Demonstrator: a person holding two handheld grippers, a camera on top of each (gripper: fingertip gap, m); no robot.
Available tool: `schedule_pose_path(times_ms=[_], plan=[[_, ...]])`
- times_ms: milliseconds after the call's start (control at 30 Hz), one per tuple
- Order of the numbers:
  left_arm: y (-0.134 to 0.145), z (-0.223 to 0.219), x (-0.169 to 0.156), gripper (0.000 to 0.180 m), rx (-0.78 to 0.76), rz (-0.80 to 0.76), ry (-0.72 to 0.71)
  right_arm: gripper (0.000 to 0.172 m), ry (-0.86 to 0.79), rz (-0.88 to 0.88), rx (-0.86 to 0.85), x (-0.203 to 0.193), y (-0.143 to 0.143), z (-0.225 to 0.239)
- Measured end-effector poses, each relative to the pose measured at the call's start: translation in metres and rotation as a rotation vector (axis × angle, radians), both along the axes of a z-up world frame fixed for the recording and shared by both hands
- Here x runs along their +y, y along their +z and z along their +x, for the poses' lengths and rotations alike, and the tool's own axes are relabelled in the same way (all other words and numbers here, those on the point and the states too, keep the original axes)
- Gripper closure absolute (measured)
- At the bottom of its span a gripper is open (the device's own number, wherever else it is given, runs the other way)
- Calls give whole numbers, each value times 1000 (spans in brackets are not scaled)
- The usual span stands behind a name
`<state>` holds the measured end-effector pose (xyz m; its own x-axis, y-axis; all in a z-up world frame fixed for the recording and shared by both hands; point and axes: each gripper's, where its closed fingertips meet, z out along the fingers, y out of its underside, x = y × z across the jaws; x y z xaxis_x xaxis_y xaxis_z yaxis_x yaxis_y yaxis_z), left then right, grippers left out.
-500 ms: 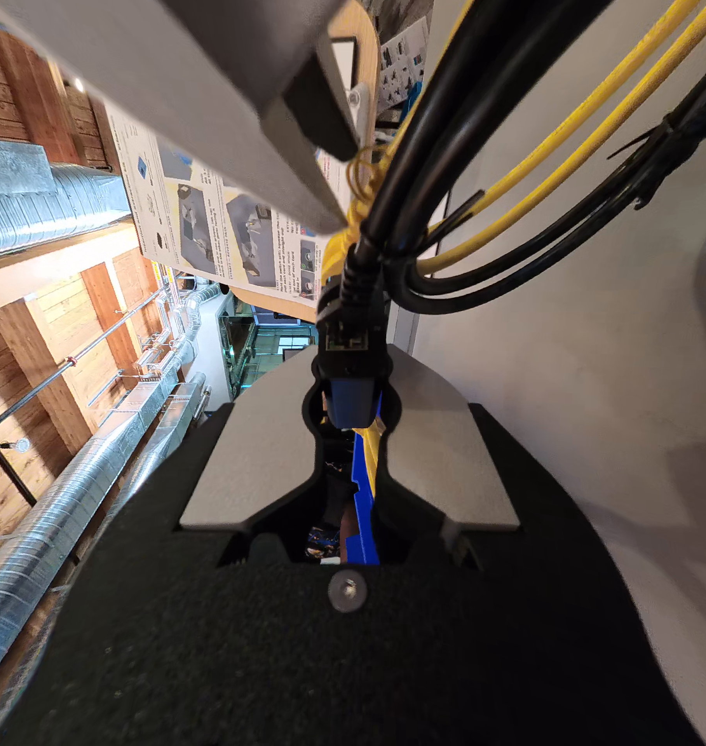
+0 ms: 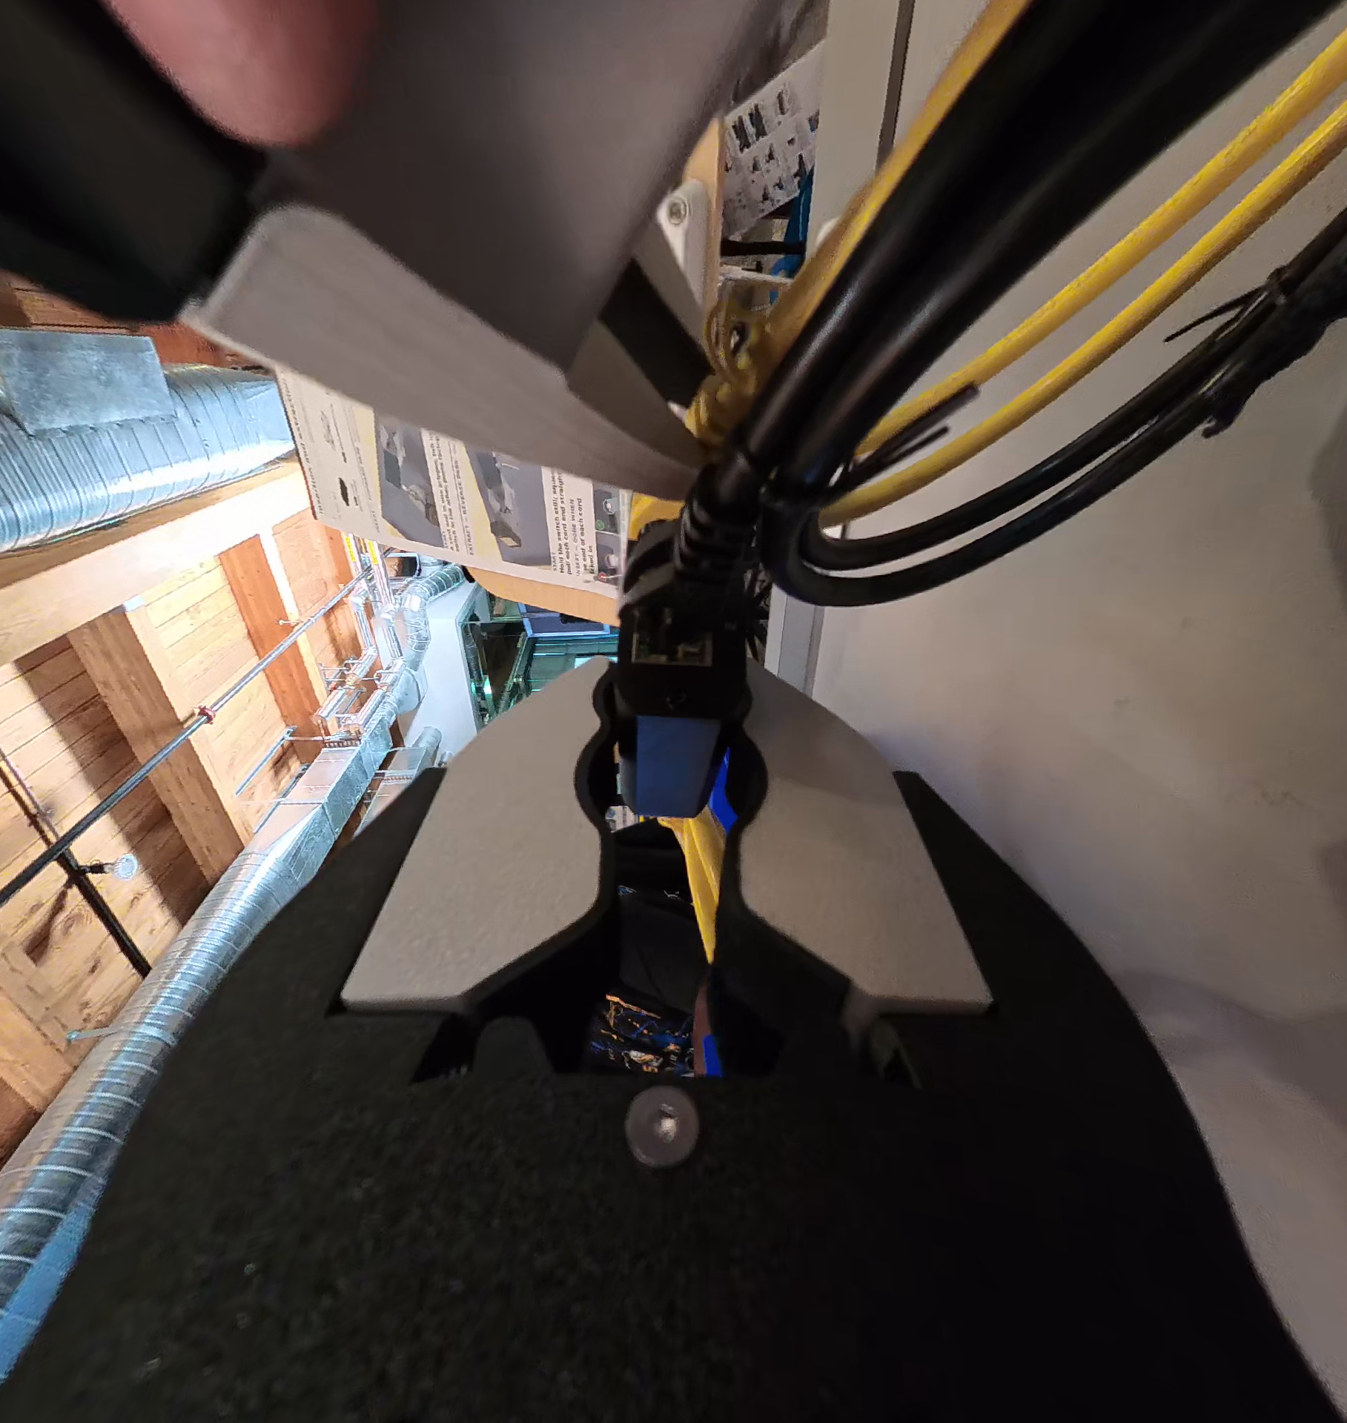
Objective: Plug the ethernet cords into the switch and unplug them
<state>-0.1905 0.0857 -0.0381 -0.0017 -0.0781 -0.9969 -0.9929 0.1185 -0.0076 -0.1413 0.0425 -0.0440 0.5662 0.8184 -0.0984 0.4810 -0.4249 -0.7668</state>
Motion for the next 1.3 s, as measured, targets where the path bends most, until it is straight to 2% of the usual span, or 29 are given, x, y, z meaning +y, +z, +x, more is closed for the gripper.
schedule_pose_path(times_ms=[33, 100, 133, 200, 300, 400, 567, 800, 833, 900, 1000, 1200, 1300], plan=[[-1, 1, 0, 156, 3, -2, -4, 157, -1, -7, -2, 1, -2, 1], [0, 4, -2, 157, -20, -9, -20, 139, -12, -11, -8, 6, 0, 9], [2, 6, -3, 157, -40, -18, -23, 137, -4, -29, 20, 5, 4, 10], [6, 9, -5, 157, -47, -7, -41, 139, 23, -66, 65, 1, 8, 11], [4, 10, -5, 157, -26, 2, -42, 143, 47, -87, 7, -4, 2, 15], [2, 11, -6, 157, 1, 18, -44, 161, 90, -101, -17, -12, -3, 11], [-2, 9, -5, 157, 13, 7, -40, 163, 89, -97, -29, -11, -8, 9], [-17, 15, 0, 156, -20, -95, -46, 163, 51, -98, -43, -12, -14, 14], [-19, 13, 2, 156, -12, -98, -24, 163, 45, -96, -53, -13, -15, 15], [-22, -18, 22, 156, -2, -100, 127, 163, 24, -101, -111, -17, -21, 26], [-16, -39, 33, 156, -31, -97, 142, 164, 5, -103, -68, -23, -16, 41], [-12, -9, 13, 157, -89, -128, 43, 164, -38, -58, -65, -21, -3, 60], [-9, -2, 7, 156, -175, -172, -5, 164, -41, 7, -24, -18, 22, 70]])
